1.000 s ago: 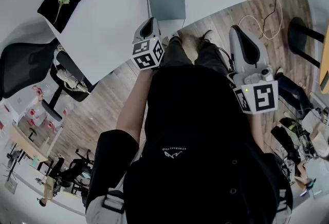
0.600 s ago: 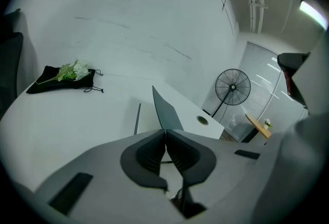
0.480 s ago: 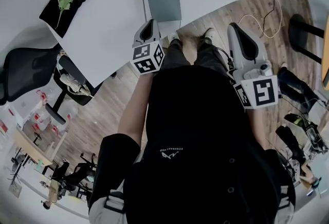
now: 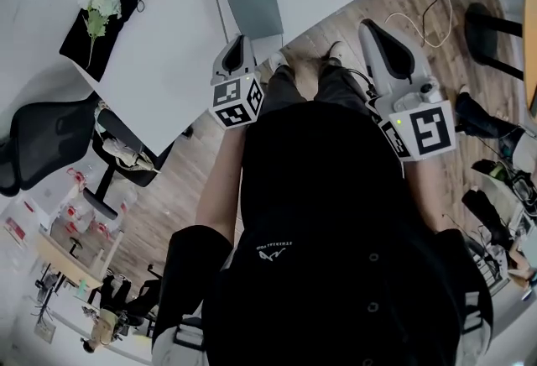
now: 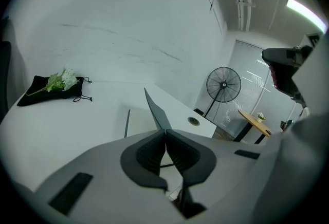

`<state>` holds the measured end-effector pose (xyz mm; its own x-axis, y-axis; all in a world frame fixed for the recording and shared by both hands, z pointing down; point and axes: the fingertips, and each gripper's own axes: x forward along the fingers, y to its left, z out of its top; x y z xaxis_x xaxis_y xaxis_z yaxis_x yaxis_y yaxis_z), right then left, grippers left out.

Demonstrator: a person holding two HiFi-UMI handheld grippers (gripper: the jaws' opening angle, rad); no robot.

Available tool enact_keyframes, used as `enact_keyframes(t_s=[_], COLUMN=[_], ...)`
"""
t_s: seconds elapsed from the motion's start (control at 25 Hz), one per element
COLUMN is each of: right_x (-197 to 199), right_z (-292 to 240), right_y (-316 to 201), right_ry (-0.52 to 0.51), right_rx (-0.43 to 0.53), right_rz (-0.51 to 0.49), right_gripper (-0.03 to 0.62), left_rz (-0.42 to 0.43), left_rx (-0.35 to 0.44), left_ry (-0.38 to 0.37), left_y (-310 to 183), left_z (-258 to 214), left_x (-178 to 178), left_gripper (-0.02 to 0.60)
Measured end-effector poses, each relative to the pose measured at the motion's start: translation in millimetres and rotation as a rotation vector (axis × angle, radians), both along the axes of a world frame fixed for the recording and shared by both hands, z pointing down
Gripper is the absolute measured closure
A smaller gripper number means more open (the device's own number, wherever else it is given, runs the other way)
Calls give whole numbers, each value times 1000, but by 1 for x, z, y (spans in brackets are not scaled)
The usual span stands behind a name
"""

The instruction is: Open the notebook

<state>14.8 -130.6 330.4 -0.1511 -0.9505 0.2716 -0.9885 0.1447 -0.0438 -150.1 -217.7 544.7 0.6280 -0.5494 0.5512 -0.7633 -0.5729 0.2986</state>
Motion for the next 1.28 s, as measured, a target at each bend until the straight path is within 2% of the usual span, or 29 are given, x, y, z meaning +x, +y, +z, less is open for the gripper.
enact_keyframes(t_s=[0.44,0.96,1.28], right_x=[25,55,73], right_z=[-19,-21,-27], right_y=[-14,-18,-8], right_ry=[16,22,14], right_rx=[49,47,65], right_rz=[32,65,73], right_gripper=[589,589,589], left_rz=[83,202,200], left_rx=[47,99,114], left_ry=[-14,-3,-8], left_y=[3,15,23], left_z=[-12,-25,-29], left_x=[17,49,61], left_gripper=[569,569,569])
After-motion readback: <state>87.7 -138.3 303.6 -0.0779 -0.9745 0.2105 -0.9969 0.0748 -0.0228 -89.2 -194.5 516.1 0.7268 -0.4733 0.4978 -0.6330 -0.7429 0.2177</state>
